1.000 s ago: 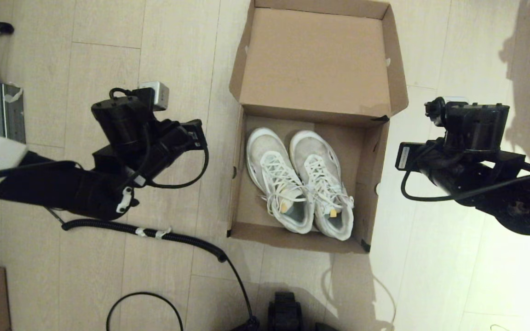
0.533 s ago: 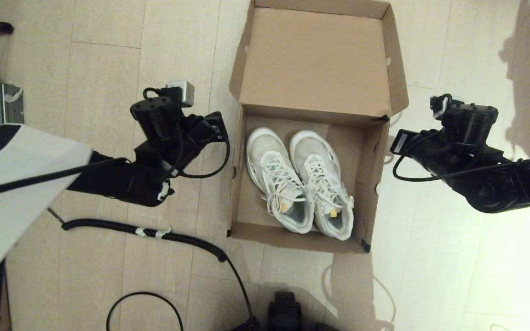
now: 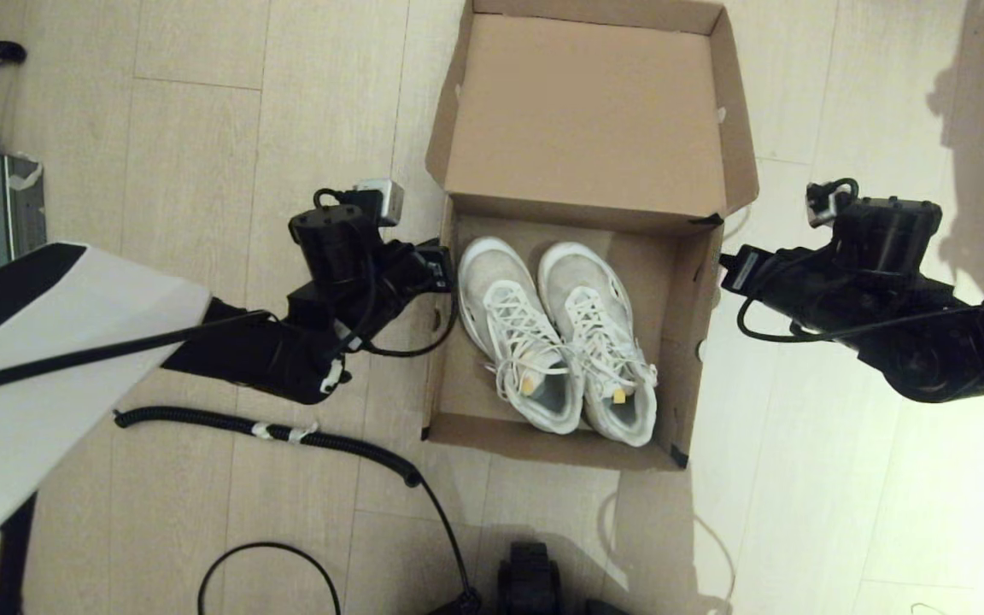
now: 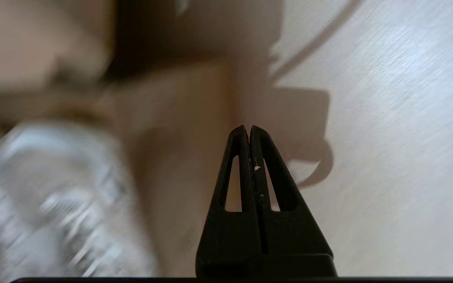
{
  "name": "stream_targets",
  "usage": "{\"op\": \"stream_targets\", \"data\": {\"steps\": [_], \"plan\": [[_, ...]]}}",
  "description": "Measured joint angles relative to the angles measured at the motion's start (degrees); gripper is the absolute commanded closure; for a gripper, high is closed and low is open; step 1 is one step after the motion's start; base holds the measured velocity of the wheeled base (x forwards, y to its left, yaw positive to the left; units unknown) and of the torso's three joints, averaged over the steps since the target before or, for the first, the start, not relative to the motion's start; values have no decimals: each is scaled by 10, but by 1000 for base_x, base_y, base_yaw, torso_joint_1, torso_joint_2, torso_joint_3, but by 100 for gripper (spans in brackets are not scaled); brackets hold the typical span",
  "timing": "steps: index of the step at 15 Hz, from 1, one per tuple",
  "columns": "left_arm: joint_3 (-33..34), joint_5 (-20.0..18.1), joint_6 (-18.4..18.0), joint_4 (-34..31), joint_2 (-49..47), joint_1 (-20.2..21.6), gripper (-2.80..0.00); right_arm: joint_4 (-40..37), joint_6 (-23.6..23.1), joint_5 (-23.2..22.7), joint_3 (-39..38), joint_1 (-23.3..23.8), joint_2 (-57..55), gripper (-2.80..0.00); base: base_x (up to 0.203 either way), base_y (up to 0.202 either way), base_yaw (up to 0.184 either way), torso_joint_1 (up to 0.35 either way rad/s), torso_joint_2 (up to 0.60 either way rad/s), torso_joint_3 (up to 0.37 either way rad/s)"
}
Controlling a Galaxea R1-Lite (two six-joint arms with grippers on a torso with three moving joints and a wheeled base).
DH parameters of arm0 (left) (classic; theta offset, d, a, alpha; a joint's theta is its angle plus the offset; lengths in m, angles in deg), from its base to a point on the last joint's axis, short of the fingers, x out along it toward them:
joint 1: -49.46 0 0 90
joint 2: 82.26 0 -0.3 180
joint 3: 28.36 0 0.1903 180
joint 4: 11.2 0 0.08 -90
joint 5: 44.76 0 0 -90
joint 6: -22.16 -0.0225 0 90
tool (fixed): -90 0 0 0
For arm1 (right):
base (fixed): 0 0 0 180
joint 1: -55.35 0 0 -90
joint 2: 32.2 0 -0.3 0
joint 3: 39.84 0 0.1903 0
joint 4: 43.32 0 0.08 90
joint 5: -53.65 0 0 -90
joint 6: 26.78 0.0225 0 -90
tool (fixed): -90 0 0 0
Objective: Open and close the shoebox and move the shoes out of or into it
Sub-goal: Close the shoe box
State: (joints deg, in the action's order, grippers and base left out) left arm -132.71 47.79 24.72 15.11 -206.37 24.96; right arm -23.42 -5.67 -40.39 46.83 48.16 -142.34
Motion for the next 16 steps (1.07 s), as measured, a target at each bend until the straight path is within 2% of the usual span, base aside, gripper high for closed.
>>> {"op": "stream_targets", "data": {"steps": [3, 9, 11, 16], "plan": [[37, 1, -1, -1, 12, -5, 0, 0, 37, -28, -44, -21, 22, 0, 0, 0, 0, 0, 0, 0], [134, 4, 0, 11, 40, -8, 0, 5, 38, -24, -132, -64, 40, 0, 0, 0, 0, 0, 0, 0], [187, 5, 0, 37, 54, -11, 0, 31, 36, -11, -172, -72, 45, 0, 0, 0, 0, 0, 0, 0], [344, 27, 2, 147, 80, -25, 0, 128, 18, 47, -288, -79, 50, 0, 0, 0, 0, 0, 0, 0]]}}
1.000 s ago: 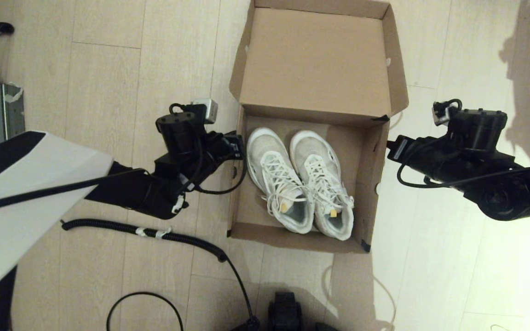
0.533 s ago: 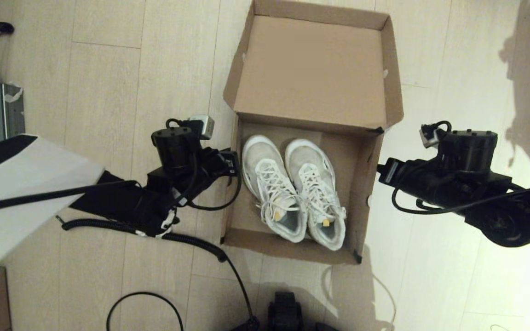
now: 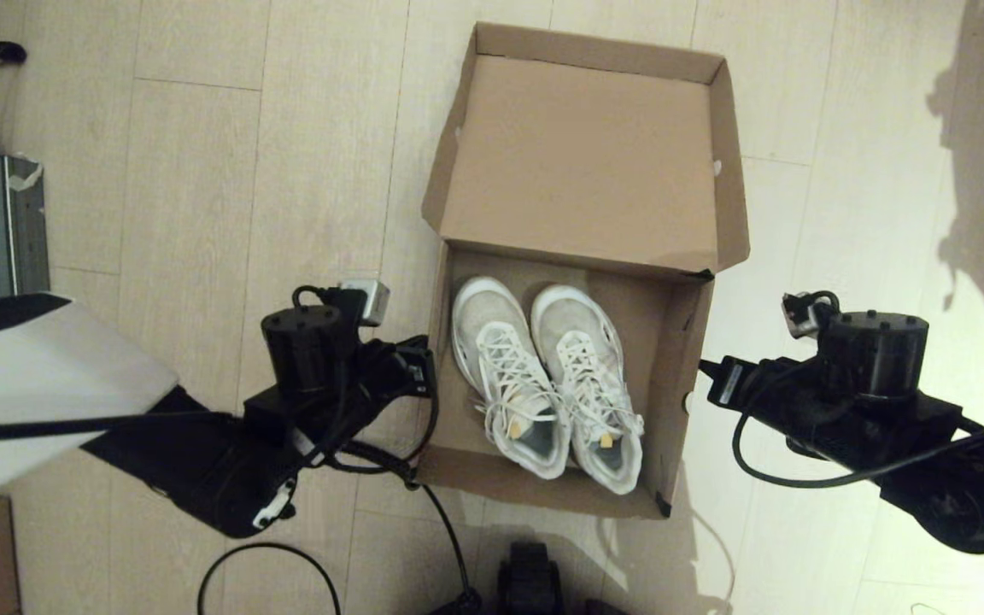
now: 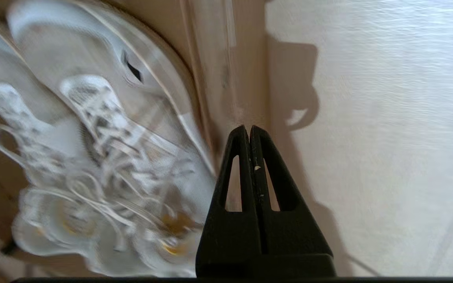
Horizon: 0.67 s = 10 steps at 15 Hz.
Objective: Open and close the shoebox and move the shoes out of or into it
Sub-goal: Close the shoe box
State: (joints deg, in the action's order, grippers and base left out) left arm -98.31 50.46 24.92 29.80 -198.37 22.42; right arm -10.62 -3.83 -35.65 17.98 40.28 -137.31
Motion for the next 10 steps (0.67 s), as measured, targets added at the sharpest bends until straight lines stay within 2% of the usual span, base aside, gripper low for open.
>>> {"op": "stream_targets", "data": {"steps": [2, 4, 6, 10], "plan": [[53, 11, 1, 46, 7, -2, 0, 42, -26, 24, -36, 4, 8, 0, 0, 0, 0, 0, 0, 0], [95, 23, 2, 79, 19, -2, 0, 43, -44, 34, -49, 14, 33, 0, 0, 0, 0, 0, 0, 0], [121, 26, 2, 83, 39, 1, 0, 2, -57, 35, -39, 35, 69, 0, 0, 0, 0, 0, 0, 0], [135, 28, 6, 84, 64, 23, 0, -137, -58, 33, 51, 89, 135, 0, 0, 0, 0, 0, 0, 0]]}}
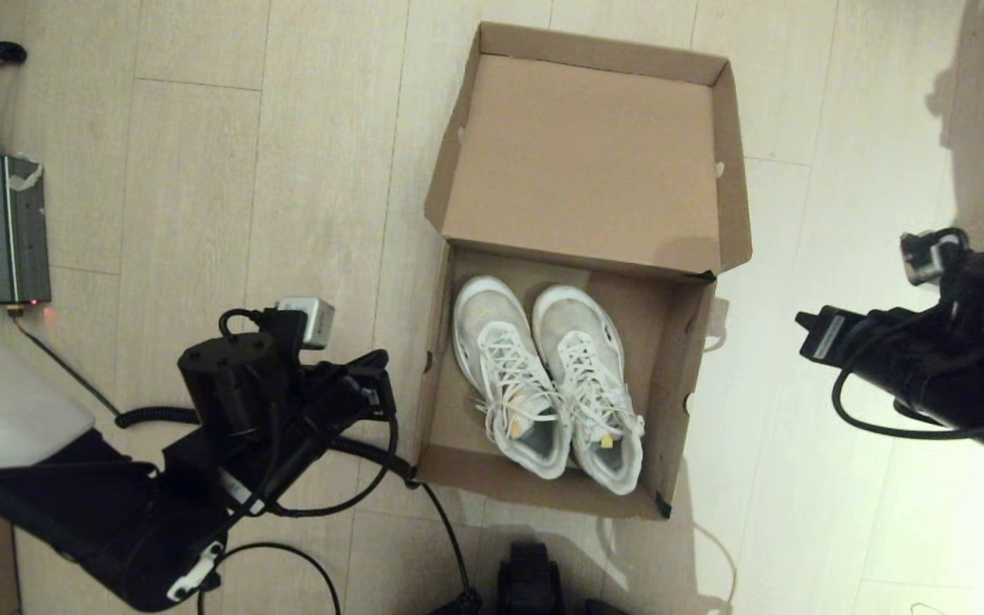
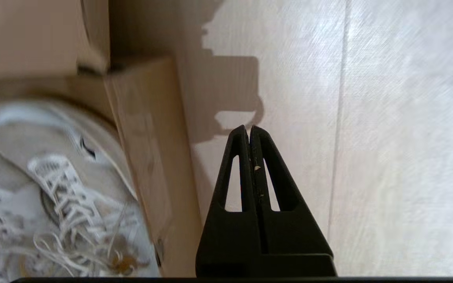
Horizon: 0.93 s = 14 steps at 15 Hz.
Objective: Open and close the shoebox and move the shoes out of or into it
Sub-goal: Close the shoe box
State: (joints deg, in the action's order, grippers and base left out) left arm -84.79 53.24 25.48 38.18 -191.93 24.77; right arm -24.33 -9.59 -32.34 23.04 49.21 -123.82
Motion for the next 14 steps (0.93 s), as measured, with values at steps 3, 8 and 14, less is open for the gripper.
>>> {"op": "stream_targets", "data": {"steps": [3, 8, 14], "plan": [[-57, -4, 12, 0, -29, 7, 0, -63, -3, -2, 23, 13, 38, 0, 0, 0, 0, 0, 0, 0], [-211, -3, 15, -50, -94, 10, 0, -86, -2, -2, -16, 16, 84, 0, 0, 0, 0, 0, 0, 0], [-236, 0, 19, -56, -131, -8, 0, -86, 2, 0, -48, 16, 99, 0, 0, 0, 0, 0, 0, 0]]}}
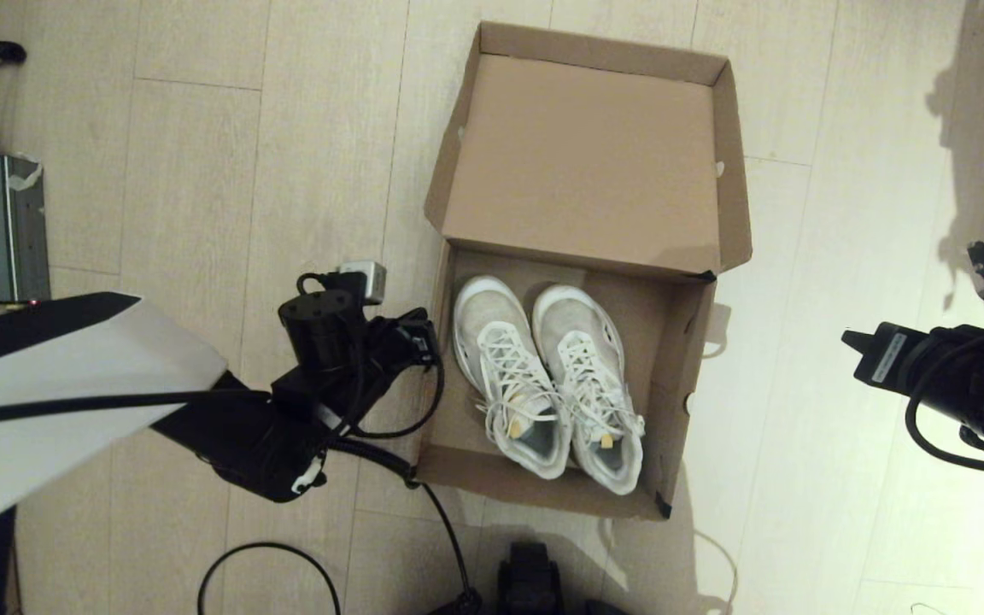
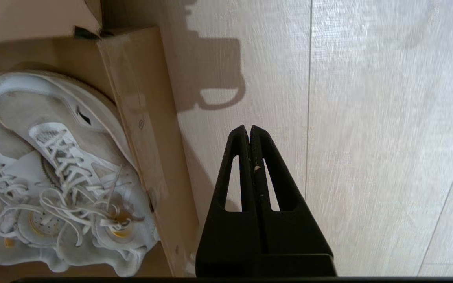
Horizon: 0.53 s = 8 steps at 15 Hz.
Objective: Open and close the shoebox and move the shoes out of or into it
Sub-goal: Close the shoe box
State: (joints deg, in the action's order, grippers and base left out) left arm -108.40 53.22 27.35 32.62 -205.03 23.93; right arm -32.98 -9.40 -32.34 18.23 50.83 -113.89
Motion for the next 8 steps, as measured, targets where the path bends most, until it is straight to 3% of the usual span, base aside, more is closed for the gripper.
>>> {"op": "stream_targets", "data": {"steps": [5, 8], "plan": [[41, 30, 3, 4, 3, -42, 0, 2, -3, -6, -26, 11, -17, 0, 0, 0, 0, 0, 0, 0], [60, 29, 4, 3, 4, -53, 0, 5, 7, -60, -21, 55, -32, 0, 0, 0, 0, 0, 0, 0]]}}
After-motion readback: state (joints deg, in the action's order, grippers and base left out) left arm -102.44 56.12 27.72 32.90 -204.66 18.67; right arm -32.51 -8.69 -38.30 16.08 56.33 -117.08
